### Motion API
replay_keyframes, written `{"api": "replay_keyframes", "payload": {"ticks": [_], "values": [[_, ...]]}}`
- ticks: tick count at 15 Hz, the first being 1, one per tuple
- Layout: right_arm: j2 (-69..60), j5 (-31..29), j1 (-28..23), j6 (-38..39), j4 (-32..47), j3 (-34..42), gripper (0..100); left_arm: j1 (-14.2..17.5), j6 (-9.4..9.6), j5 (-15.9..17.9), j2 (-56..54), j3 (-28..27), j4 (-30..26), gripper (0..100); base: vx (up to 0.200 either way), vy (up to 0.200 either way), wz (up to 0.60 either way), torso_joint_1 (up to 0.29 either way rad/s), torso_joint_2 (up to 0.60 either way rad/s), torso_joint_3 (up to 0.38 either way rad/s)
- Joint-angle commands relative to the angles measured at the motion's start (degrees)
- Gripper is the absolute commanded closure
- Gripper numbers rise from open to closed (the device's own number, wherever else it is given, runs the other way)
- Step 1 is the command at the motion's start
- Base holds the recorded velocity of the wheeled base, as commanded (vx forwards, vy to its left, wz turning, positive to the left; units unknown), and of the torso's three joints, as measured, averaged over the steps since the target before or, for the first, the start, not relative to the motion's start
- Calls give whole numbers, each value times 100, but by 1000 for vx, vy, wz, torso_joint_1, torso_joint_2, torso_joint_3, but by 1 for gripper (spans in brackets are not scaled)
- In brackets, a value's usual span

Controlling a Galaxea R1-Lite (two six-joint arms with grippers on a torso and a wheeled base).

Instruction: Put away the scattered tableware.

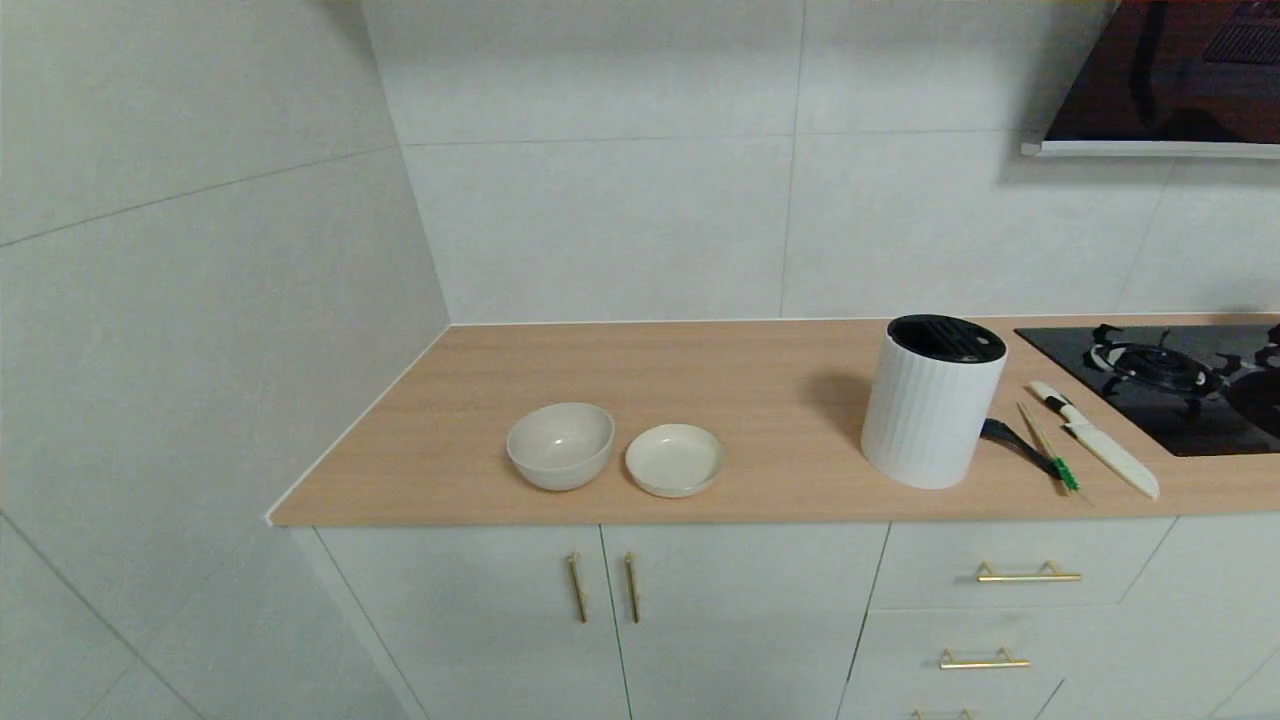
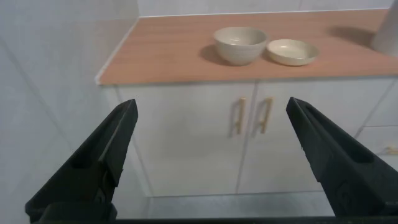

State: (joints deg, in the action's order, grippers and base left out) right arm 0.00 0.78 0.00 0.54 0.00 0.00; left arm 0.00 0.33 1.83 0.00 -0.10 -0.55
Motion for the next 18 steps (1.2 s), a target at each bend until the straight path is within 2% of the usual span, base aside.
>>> {"api": "replay_keyframes", "payload": {"ticks": [1, 6, 18], "values": [[9, 1, 0, -1, 0, 0, 0, 0, 2, 2, 0, 1, 2, 0, 0, 200, 0, 2, -2, 7], [9, 1, 0, -1, 0, 0, 0, 0, 2, 2, 0, 1, 2, 0, 0, 200, 0, 1, 0, 0], [9, 1, 0, -1, 0, 0, 0, 0, 2, 2, 0, 1, 2, 0, 0, 0, 0, 0, 0, 0]]}}
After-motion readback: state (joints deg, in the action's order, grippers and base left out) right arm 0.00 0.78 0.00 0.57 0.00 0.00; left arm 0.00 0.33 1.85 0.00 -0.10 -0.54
